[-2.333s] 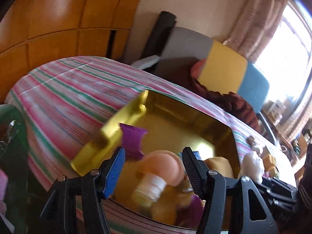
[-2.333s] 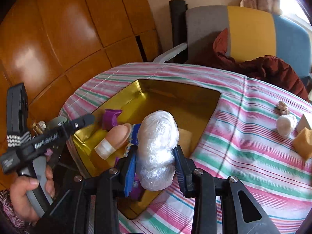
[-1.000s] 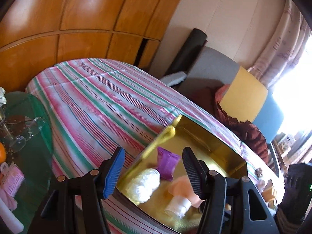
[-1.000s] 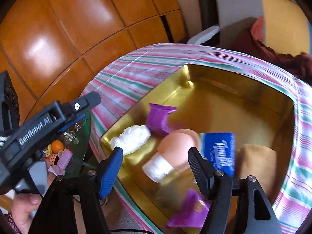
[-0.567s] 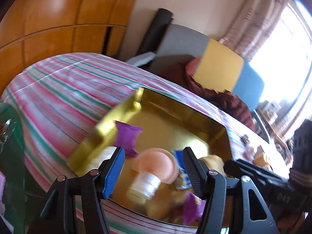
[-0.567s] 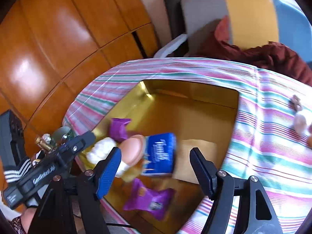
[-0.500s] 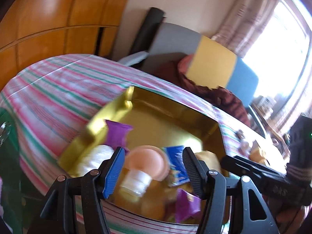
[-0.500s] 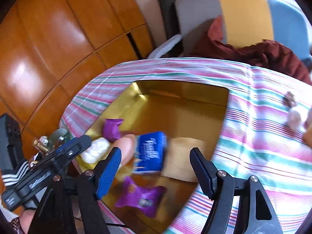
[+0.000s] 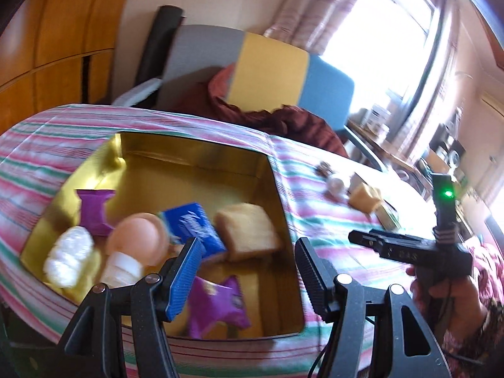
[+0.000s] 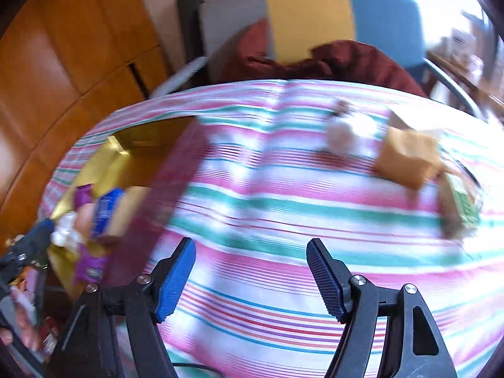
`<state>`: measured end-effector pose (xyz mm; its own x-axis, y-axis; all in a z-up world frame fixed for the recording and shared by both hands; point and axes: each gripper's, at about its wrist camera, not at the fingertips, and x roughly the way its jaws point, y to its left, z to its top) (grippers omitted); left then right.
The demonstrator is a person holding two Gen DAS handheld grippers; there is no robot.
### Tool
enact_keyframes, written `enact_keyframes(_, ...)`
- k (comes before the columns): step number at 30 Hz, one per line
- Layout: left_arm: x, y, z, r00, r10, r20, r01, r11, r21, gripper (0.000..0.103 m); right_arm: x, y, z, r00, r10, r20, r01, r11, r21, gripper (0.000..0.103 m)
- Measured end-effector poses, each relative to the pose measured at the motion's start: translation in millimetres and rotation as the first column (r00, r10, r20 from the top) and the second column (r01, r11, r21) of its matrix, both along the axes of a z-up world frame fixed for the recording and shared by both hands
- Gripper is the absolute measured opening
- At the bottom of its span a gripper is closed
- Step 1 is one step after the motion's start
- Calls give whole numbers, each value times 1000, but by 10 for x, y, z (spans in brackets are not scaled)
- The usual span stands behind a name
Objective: Organize objects
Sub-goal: 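Withdraw both open tools from the tray back toward the table items, then grasp the green essential-oil box with right tool while left tool grasps yellow sponge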
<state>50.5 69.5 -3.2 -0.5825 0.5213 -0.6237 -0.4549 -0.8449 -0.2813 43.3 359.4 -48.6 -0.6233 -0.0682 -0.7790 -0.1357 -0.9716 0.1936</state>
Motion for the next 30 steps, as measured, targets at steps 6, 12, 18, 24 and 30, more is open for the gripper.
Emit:
enact_keyframes(6,105,280,-33,996,-86,23,86,996,-19,62,219,672,-56,981,-192,-20,193,978,79,73)
enact_keyframes(12,180,465,-53,990,-139,33,140,989,-46,62,287,1372,19,919,-379,-109,392,907,153,71)
enact_keyframes(18,205,573,-85,985,-162,54,166,984,-71,62,106,1691,-92,923,-375,-92,386,902,196,61)
enact_keyframes(24,187,702,-102,981,-182,67,188,978,-96,62,-67,1750,-345,931,-363,-49,366,914,178,45)
enact_keyframes(30,104,951,-93,971,-225,78,232,966,-112,62,-23,1825,-443,925,-377,-41,379,916,134,31)
